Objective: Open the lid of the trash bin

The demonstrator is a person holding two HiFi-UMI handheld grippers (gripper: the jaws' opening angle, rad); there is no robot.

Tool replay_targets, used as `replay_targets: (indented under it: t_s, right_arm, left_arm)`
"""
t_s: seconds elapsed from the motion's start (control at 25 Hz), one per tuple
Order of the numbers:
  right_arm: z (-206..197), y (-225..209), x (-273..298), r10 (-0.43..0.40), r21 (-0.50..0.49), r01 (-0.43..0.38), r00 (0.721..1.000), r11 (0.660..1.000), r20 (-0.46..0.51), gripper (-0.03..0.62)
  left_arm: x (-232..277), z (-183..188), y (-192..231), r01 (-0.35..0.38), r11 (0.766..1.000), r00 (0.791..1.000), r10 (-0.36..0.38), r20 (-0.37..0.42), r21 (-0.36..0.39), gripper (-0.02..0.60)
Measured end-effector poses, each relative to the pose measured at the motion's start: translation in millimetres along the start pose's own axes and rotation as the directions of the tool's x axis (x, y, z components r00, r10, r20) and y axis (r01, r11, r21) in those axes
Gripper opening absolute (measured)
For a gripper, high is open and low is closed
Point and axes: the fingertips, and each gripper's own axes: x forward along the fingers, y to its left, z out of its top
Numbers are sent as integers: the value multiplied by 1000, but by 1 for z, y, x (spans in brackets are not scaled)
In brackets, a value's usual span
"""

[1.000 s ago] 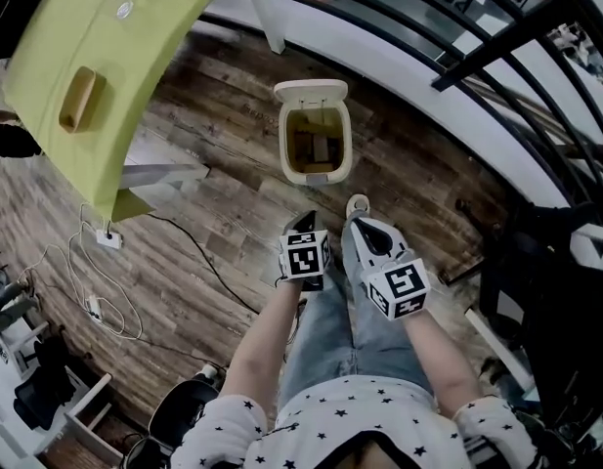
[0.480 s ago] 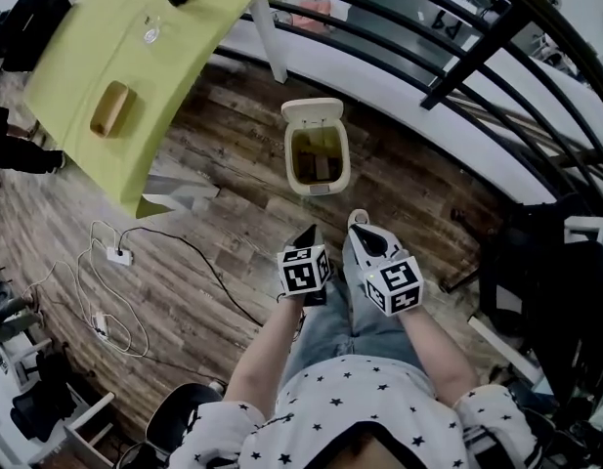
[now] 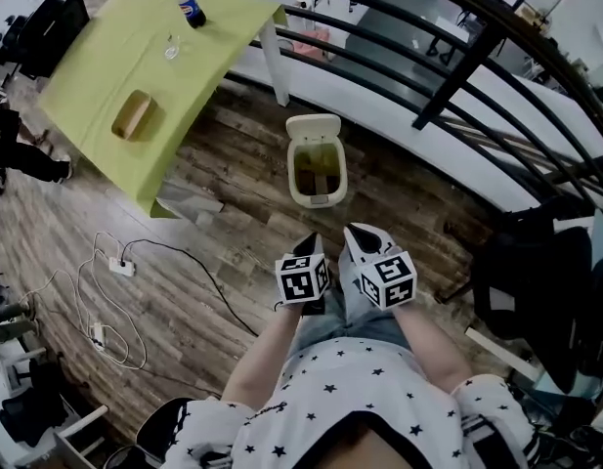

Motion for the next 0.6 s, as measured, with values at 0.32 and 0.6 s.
replay_targets:
  t_s: [0.32,0.6]
  right_arm:
    - [12,21,-34,8,-27,-7,1000,1000,16,-6]
    - [21,38,-54,18,-29,-16,998,999,53,-6]
  left_arm:
    - [-43,24,-24,45,998,996,-48,70,45,11]
    - [-76,35,-32,71,994,989,-81,123,77,11]
